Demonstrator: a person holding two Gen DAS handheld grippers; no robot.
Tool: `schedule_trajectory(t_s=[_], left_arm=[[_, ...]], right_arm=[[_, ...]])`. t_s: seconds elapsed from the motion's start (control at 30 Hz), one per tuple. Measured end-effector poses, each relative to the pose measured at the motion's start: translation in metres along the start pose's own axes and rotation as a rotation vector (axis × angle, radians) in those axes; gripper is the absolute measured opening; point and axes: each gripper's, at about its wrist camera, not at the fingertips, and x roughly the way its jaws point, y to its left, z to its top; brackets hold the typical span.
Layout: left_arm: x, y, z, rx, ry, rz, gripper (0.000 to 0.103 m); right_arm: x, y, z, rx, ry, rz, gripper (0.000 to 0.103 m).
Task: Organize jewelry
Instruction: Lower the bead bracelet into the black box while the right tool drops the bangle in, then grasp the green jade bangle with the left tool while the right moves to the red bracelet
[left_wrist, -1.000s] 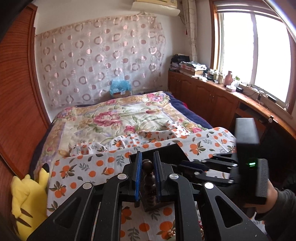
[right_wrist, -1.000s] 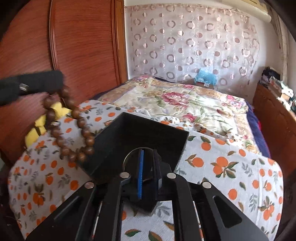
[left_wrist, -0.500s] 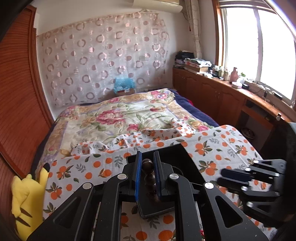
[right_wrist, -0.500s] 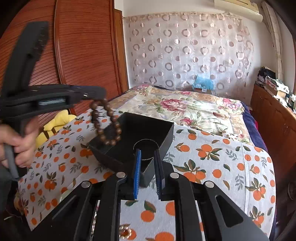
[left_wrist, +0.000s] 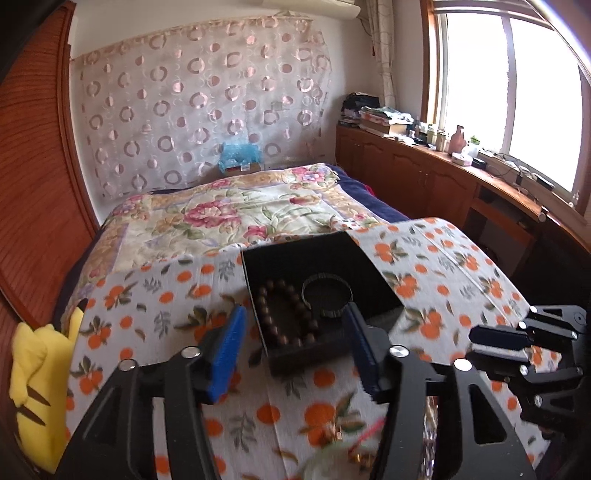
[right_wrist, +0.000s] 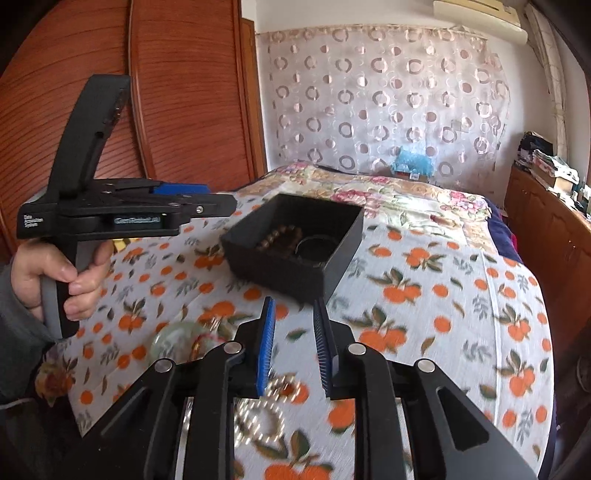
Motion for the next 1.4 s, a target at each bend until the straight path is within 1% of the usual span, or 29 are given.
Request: schedule_trajectory(t_s=[0.17,0.3,0.43,0.6,0.63,0.67,0.7,0.77,0.93,1.0,1.13,1.17,1.2,1.3,1.4], left_arm=[[-0.015,-0.003,-0.032,-0.006,0.025,-0.020,0.074],[-0.023,-0.001,-0.055,-0.004,0.057,-0.017,0.074],[-0.027,-0.002,-0.071,0.005,0.075,-0.011,0.074],[-0.023,0.001,-0.083,0.000,0.108,-0.027,0.074],[-0.021,0.001,-0.085,-0.004,0.115,-0.033,0.070],[-0.019,0.003,-0.086,-0.010,0.123,-0.041,0.061],[-0.017,0.003,-0.087,-0.017,0.133,-0.049,0.056],[-0.011,0.004,-0.090,-0.026,0.160,-0.059,0.040],[-0.003,-0.001,-0.096,-0.010,0.195,-0.056,0.030],[-0.002,-0.002,-0.098,-0.006,0.203,-0.055,0.028],[0.002,-0.002,-0.102,-0.006,0.216,-0.054,0.019],[0.002,-0.002,-0.103,-0.005,0.213,-0.064,0.010],[0.001,-0.002,-0.103,-0.006,0.213,-0.073,0.009],[-0.001,-0.001,-0.102,-0.024,0.198,-0.049,0.006],[-0.010,0.001,-0.098,-0.030,0.161,-0.037,0.007]], right_arm=[[-0.003,0.004,-0.023,0.001,0.051,-0.012,0.023],[-0.004,0.003,-0.037,0.016,0.085,-0.017,0.023],[-0.008,0.005,-0.045,0.024,0.095,-0.021,0.023],[-0.010,0.010,-0.050,0.026,0.107,-0.020,0.023],[-0.010,0.011,-0.051,0.028,0.108,-0.019,0.023],[-0.010,0.011,-0.052,0.029,0.109,-0.019,0.023],[-0.010,0.011,-0.053,0.032,0.111,-0.018,0.023],[-0.009,0.012,-0.054,0.036,0.113,-0.017,0.023],[-0.008,0.013,-0.055,0.039,0.114,-0.013,0.023],[-0.008,0.013,-0.055,0.038,0.114,-0.010,0.023],[-0.007,0.015,-0.055,0.034,0.116,-0.006,0.023],[-0.006,0.015,-0.055,0.034,0.116,-0.006,0.023],[-0.006,0.015,-0.055,0.034,0.116,-0.006,0.023],[-0.006,0.015,-0.056,0.035,0.118,-0.007,0.023],[-0.006,0.015,-0.058,0.035,0.119,-0.010,0.023]])
